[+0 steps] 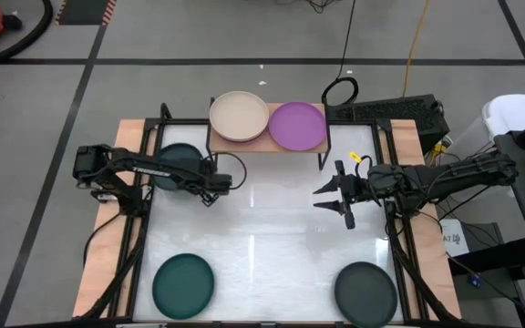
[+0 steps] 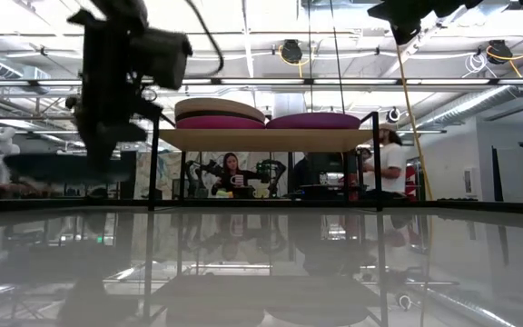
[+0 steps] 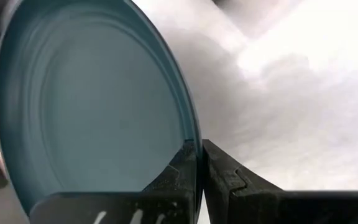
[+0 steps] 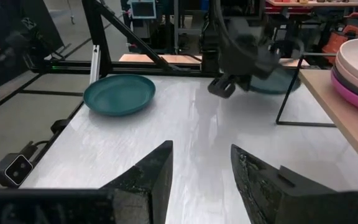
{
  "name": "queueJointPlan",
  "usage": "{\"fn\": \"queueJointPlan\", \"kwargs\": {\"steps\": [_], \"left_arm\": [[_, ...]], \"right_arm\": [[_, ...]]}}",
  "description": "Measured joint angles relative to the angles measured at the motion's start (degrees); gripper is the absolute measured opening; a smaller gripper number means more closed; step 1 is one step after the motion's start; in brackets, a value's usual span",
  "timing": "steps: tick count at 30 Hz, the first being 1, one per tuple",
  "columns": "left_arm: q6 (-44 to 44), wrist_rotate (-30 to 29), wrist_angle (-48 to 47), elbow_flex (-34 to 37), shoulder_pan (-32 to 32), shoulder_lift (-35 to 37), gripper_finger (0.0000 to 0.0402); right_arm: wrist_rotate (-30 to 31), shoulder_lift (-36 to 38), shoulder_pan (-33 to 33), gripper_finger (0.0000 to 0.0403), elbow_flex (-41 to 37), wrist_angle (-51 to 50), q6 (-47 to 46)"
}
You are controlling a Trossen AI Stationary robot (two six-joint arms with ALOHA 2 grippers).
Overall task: Place and stack plates onto a shelf
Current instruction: Stack the top left dark green plate on top of the violet plate on the shelf
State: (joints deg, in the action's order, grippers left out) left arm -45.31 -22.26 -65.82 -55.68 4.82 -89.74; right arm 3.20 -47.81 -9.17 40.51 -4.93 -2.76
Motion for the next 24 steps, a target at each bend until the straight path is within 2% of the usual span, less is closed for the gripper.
{"fn": "queueJointPlan", "kwargs": {"steps": [11,17,24], "left_arm": [[-12.7,-14.7,-23.9,-17.2,-3.0,0.1,0.001],[-10.7,-20.3,-24.3,-23.9,-3.0,1.1,0.0009],[-7.3,-24.1,-23.9,-27.6,-3.0,2.6,0.0009]], "right_arm": [[-0.1,0.0,0.0,0.0144,0.0,0.0,0.0],[-0.2,0.0,0.0,0.0144,0.0,0.0,0.0],[-0.2,0.0,0.0,0.0144,0.0,0.0,0.0]]}}
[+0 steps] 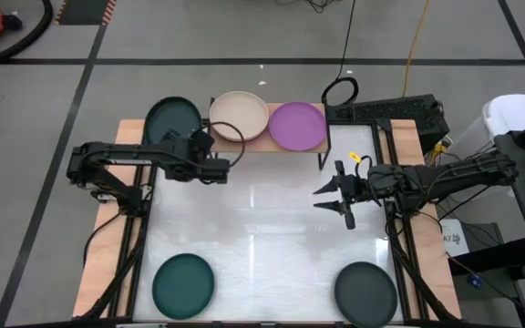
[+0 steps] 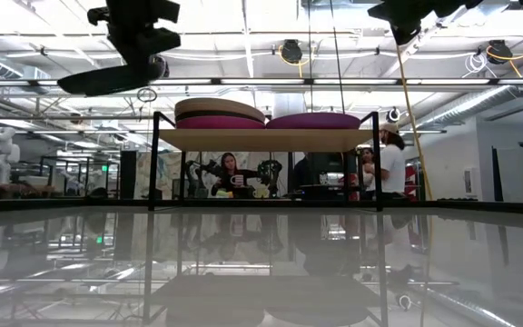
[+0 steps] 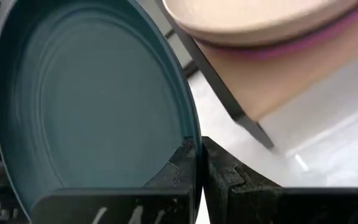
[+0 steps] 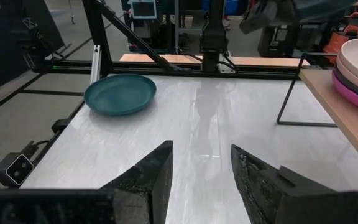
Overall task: Place and stack plates onto a shelf
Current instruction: Stack the top left dark green plate on top of the violet plate on the shelf
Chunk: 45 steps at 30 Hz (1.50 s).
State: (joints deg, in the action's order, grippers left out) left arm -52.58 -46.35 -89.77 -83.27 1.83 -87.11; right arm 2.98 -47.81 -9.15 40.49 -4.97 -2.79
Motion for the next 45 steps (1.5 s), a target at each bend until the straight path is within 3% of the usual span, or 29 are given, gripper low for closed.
{"fn": "queueJointPlan", "kwargs": {"steps": [6,11,16,18,21,25,33,40,45], "left_arm": [[0.7,-1.1,0.3,-1.2,0.0,1.4,0.0009],[5.8,-5.5,2.3,-3.7,0.4,1.6,0.0009],[31.8,-9.0,18.4,-6.3,1.7,1.7,0.0009],[45.3,-4.7,29.6,-6.4,2.4,1.7,0.0009],[63.1,7.7,44.3,-6.4,3.6,1.7,0.0009],[75.0,18.9,58.6,-6.4,4.8,0.5,0.0009],[85.6,31.2,74.3,-6.5,7.9,-5.5,0.0009],[88.5,31.8,74.5,-6.4,10.4,-13.0,0.0009],[88.5,33.2,75.7,-6.4,11.1,-16.7,0.0009]], "right_arm": [[0.1,0.0,0.0,0.0144,0.0,0.0,-0.2],[0.2,0.0,0.0,0.0144,0.0,0.0,0.1],[0.2,0.0,0.0,0.0144,0.0,0.6,1.3],[0.4,0.0,0.0,0.0144,0.0,1.1,2.4],[5.2,0.0,0.0,0.0144,0.0,2.9,4.0],[11.5,0.7,0.0,0.0144,0.0,3.7,5.8],[22.9,7.8,0.0,0.0144,-0.1,5.1,8.4],[24.2,13.7,0.0,0.0144,0.0,8.6,8.9],[24.0,13.4,0.0,0.0144,0.0,7.7,8.9]]}}
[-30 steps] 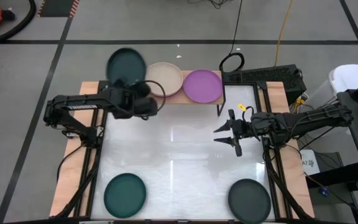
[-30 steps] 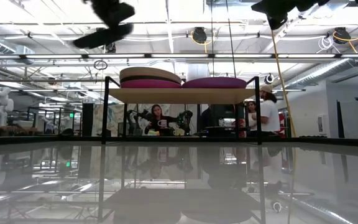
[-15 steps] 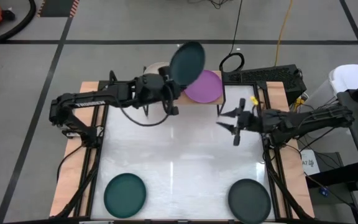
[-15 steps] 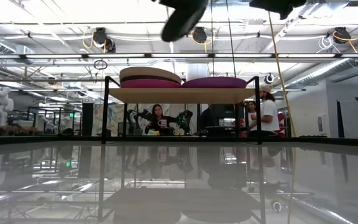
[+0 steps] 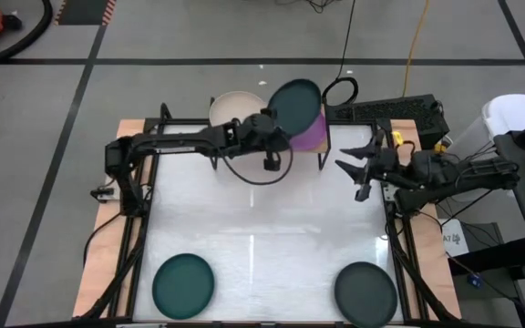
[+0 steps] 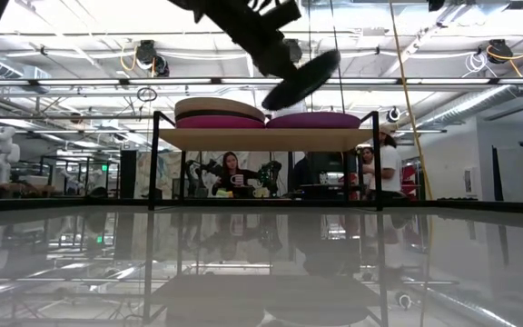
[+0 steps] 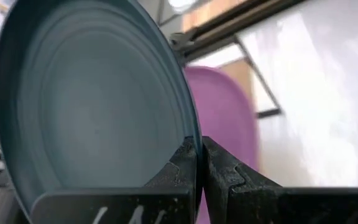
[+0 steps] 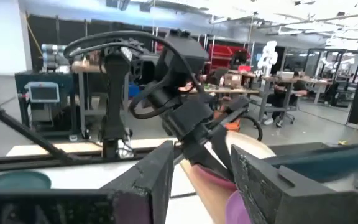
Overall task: Place and stack plates onto a shelf
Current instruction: Stack the top left dark green plate on top of the violet plate on the shelf
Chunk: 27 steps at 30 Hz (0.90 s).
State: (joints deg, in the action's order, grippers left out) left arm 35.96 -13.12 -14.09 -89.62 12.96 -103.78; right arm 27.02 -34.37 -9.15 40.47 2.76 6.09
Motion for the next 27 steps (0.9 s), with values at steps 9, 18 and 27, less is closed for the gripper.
{"fn": "queueJointPlan", "kwargs": {"steps": [9,18,27], "left_arm": [[0.0,3.3,-0.9,0.0,0.3,-4.1,0.001],[-2.0,3.3,-0.8,0.0,0.5,-4.7,0.0049],[-4.2,1.5,-1.5,0.0,0.8,-4.6,0.0072]], "right_arm": [[-0.2,-3.6,0.0,0.0144,0.0,-0.5,-0.7],[-0.2,-4.8,0.0,0.0144,0.0,-0.7,-0.4],[-0.2,-4.8,0.0,0.0144,0.0,-0.8,-0.4]]}}
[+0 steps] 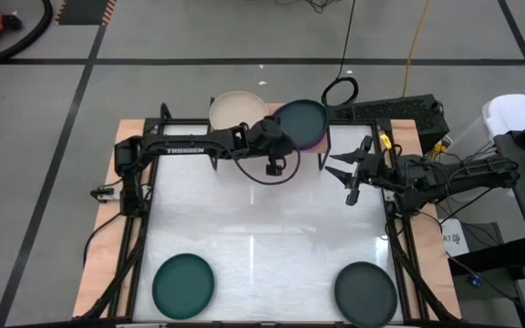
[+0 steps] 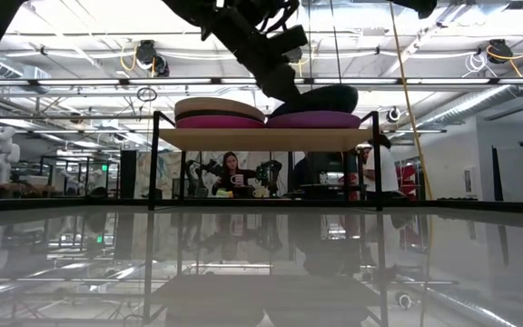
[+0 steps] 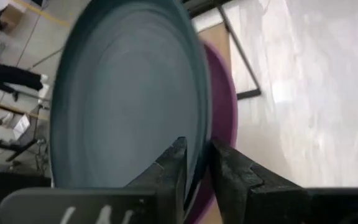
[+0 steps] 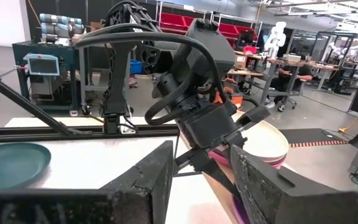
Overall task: Place and stack plates onto a shelf
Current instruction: Stack the top left dark green plate on top of the violet plate on the shelf, then stack the black plate on top of the dark green plate on the shelf
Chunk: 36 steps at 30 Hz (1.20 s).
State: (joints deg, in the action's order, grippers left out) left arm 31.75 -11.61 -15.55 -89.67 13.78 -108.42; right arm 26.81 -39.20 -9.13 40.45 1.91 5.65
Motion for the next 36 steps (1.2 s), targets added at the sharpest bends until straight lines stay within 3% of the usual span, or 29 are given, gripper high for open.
{"fn": "queueJointPlan", "kwargs": {"steps": [12,19,26,36], "left_arm": [[-0.8,-5.0,-2.4,0.0,0.0,0.6,0.0181],[-4.8,-5.0,-3.6,0.0,-0.9,3.7,0.0209],[-10.3,-4.9,-11.9,0.0,-1.7,6.9,0.0248],[-19.0,-3.2,-8.3,0.0,-6.3,14.0,0.0262]], "right_arm": [[0.0,0.0,0.0,0.0144,0.0,0.0,0.0],[0.0,0.0,0.0,0.0144,0.0,-0.8,0.2],[0.0,0.0,0.0,0.0144,0.0,-0.7,0.1],[0.0,0.0,0.0,0.0144,0.0,-1.5,-0.2]]}}
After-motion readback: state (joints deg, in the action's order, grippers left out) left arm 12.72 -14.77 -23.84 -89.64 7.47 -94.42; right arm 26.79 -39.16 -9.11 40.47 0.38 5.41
